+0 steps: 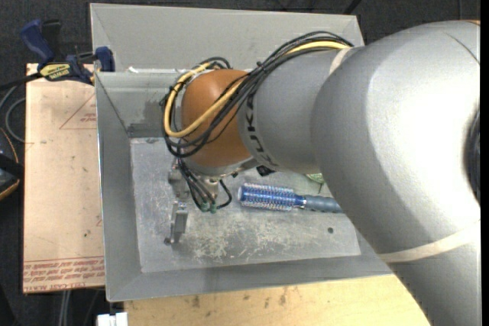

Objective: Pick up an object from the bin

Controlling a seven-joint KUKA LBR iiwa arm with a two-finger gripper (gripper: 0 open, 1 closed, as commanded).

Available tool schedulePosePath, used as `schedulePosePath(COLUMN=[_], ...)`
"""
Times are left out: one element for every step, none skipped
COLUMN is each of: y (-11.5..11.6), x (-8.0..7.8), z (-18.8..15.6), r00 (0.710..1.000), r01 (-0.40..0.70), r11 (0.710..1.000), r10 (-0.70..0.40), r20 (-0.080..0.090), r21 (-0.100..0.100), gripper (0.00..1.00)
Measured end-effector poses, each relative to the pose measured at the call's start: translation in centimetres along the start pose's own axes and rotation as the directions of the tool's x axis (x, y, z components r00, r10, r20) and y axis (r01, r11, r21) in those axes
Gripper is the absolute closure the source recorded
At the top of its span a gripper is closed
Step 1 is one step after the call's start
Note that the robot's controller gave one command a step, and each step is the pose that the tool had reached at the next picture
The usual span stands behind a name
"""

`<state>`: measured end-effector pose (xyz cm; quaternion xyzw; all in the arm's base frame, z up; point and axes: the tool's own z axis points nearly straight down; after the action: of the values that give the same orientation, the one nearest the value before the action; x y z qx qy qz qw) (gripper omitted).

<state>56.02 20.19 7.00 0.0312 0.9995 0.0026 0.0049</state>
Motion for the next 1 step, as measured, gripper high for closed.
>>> schedulePosePath(y=[-2.98], x=[-1.02], z=[-11.86], r00=[0.999], r01=[0.036], r11=[0.999], r10=[-0.036], r20=[0.001], r21=[0.002], gripper=[0.00])
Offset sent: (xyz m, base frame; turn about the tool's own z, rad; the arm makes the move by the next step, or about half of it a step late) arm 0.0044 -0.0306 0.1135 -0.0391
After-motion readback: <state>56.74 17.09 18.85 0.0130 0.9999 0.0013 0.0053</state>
